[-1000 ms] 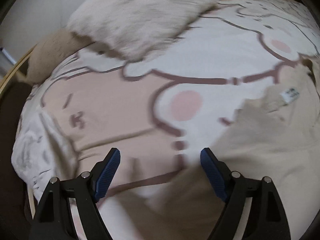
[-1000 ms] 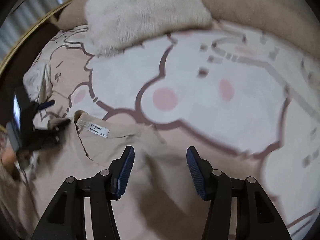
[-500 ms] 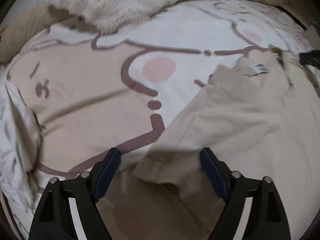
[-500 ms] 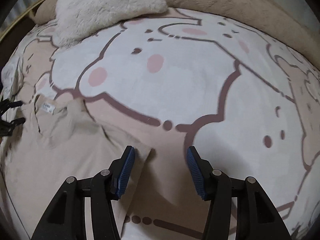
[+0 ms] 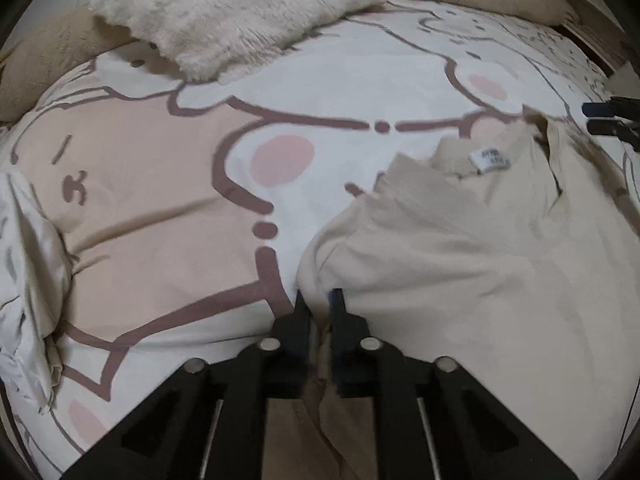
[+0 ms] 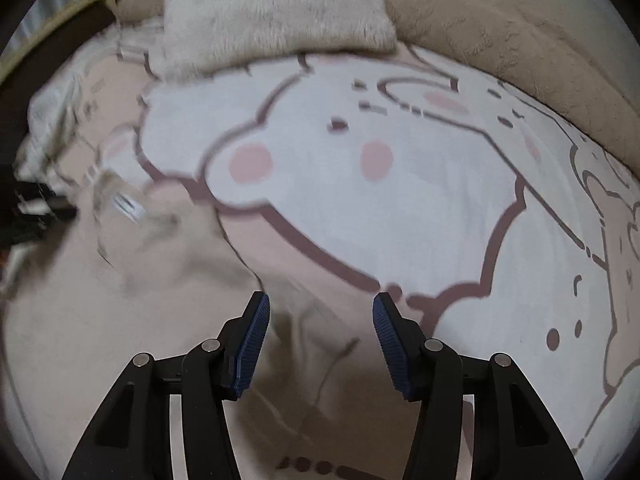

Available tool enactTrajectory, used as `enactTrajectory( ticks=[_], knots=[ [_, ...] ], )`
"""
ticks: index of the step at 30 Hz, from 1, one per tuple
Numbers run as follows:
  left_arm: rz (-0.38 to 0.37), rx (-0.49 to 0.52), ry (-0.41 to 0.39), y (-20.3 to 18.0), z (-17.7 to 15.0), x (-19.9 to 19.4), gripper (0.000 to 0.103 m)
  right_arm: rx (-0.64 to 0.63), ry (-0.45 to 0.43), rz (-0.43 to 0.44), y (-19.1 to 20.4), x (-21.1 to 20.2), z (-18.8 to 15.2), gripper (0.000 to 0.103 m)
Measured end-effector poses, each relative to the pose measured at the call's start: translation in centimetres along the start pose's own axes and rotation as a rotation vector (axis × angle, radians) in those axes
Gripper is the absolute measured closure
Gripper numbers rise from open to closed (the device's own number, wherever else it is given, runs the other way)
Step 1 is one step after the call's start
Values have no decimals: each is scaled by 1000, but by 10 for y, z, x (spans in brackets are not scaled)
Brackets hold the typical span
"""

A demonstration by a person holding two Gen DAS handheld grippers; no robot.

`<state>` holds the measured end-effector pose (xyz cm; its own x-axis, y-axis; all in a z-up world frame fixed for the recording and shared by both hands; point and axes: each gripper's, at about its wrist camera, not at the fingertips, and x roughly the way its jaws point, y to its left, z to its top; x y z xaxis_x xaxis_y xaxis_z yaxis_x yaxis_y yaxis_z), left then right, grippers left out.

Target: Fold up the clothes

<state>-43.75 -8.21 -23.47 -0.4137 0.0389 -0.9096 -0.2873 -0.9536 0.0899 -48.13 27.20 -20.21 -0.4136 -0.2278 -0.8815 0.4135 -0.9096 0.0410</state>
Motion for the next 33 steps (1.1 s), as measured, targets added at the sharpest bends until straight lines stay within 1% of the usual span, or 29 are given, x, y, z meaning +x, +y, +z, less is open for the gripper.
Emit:
enactTrajectory(
  ticks=[1, 3, 4, 6, 8, 9, 11, 12, 13, 15, 16, 18, 20, 22, 24, 25, 29, 31, 33],
  knots=[
    [6, -3, -10, 0, 1, -4, 94, -40, -3, -11, 6, -2, 2, 49],
    [20, -6, -27, 0, 3, -10, 94, -168, 17, -82, 25, 2, 7, 49],
    [25, -11, -28, 6, 1, -13, 94, -220, 36, -110, 32, 6, 8, 49],
    [39, -20, -22, 19, 0, -13, 94, -311, 83, -156, 45, 17, 9, 49],
    [39, -15, 4, 24, 3, -6, 94, -395, 127, -193, 56, 30, 10, 49],
    [33, -11, 3, 26, 4, -5, 92, -426, 146, -206, 59, 35, 10, 49],
    [-10, -4, -26, 27, 6, -11, 90, -478, 183, -227, 64, 45, 10, 49],
    [-33, -1, -41, 28, 7, -13, 82, -504, 197, -237, 68, 50, 11, 49],
    [-48, 9, -69, 27, 9, -18, 67, -521, 201, -242, 70, 52, 12, 49],
    [-61, 65, -116, 21, 13, -29, 50, -548, 210, -248, 73, 54, 15, 49],
    [-68, 93, -139, 18, 15, -34, 50, -560, 214, -251, 75, 54, 16, 49],
    [-62, 179, -152, 7, 21, -38, 50, -581, 211, -246, 78, 52, 19, 49],
    [-46, 250, -133, -5, 30, -34, 50, -582, 195, -214, 82, 45, 24, 49],
    [-18, 293, -102, -12, 38, -23, 50, -572, 180, -176, 87, 40, 29, 49],
    [11, 311, -53, -13, 45, -7, 50, -598, 196, -180, 94, 43, 30, 52],
    [25, 319, -28, -14, 48, 1, 50, -615, 207, -184, 99, 46, 30, 59],
    [59, 350, 65, -18, 52, 31, 50, -665, 233, -192, 108, 56, 29, 61],
    [64, 353, 90, -20, 52, 41, 50, -665, 244, -183, 109, 61, 29, 61],
    [49, 323, 118, -16, 55, 45, 50, -660, 252, -172, 107, 66, 28, 61]
  ],
)
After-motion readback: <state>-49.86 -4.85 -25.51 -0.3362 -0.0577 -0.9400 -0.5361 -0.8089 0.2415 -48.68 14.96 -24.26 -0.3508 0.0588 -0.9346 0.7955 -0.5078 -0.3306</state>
